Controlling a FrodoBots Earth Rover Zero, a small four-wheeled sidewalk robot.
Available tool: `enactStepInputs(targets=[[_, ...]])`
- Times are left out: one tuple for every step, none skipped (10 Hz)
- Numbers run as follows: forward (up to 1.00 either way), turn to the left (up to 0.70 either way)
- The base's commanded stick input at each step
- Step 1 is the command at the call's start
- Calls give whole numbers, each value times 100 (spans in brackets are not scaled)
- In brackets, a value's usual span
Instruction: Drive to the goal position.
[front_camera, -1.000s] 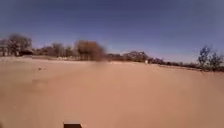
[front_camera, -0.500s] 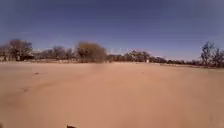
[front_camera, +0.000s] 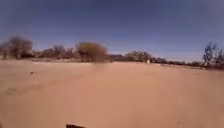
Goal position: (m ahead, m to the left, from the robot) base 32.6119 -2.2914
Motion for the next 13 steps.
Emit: enactStepInputs(targets=[[100, 0], [100, 0], [100, 0], [100, 0], [100, 0], [100, 0], [100, 0], [100, 0], [100, 0], [100, 0], [100, 0], [100, 0], [100, 0]])
